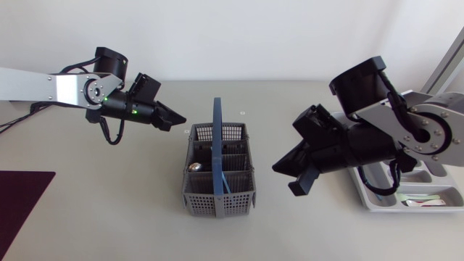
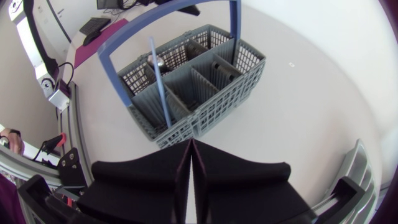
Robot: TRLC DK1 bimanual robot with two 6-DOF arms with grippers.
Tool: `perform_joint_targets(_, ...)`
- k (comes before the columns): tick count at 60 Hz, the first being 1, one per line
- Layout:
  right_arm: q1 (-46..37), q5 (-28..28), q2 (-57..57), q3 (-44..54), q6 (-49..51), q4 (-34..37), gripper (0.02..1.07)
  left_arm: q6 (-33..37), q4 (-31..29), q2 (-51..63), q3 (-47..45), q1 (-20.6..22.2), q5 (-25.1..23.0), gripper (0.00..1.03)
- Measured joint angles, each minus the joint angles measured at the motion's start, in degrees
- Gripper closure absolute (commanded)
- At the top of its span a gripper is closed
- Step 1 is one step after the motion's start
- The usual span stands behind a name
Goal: Sort the cutlery from the basket into the organizer compartments.
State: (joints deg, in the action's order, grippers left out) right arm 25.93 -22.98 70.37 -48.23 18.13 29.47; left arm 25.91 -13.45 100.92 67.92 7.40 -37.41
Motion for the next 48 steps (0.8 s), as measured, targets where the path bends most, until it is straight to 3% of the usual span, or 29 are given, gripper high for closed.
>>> perform_joint_targets(10, 5.5, -0.9, -1.7, 1.8, 0.4, 2.1, 1.01, -3.1, 4.6, 5.0, 4.7, -0.3, 0.0, 1.00)
perform_joint_targets(23, 11.6, -1.1, -1.5, 4.4, 0.4, 1.6, 1.01, -5.0, 5.2, 10.9, 8.6, 0.9, 0.0, 1.00)
perform_joint_targets(39, 14.5, -1.2, 3.0, 6.1, 0.1, -6.4, 1.01, -5.2, 4.3, 13.8, 10.3, 3.5, -0.6, 1.00)
perform_joint_targets(48, 14.9, 2.0, 6.9, 6.2, -0.1, -10.7, 1.01, -4.9, 2.8, 13.8, 10.6, 3.9, -1.9, 1.00)
